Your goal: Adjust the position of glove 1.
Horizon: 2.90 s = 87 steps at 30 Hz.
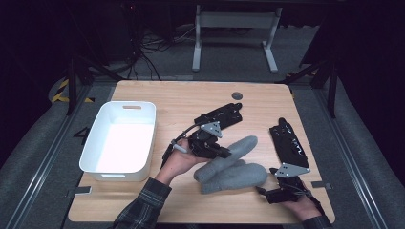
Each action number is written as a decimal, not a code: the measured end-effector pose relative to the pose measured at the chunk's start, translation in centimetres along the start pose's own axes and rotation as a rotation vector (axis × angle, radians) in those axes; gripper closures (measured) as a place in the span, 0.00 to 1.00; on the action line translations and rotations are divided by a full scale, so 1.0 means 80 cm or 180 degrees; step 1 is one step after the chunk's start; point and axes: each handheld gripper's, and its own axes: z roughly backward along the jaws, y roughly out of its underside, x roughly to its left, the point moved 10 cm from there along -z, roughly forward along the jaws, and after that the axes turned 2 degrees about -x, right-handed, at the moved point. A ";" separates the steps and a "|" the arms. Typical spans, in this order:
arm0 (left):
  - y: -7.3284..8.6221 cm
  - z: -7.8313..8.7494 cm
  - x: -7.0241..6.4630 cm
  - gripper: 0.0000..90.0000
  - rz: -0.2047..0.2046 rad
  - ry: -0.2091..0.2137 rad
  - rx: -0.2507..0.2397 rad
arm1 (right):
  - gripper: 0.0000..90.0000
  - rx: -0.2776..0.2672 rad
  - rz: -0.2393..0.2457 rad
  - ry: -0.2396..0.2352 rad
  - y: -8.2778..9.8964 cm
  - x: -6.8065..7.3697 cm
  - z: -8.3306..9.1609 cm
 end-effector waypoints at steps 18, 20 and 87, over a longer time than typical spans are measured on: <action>0.012 -0.013 -0.019 0.67 -0.0014 0.0084 0.0033 | 0.12 0.0000 0.0001 0.0001 0.000 0.000 0.000; 0.014 -0.005 -0.016 0.63 0.0056 0.0035 -0.0036 | 0.13 -0.0001 -0.0003 0.0003 0.000 0.000 0.000; 0.117 0.056 -0.021 0.94 0.0900 -0.0575 -0.0109 | 1.00 -0.0477 -0.0420 -0.0571 -0.102 -0.020 0.037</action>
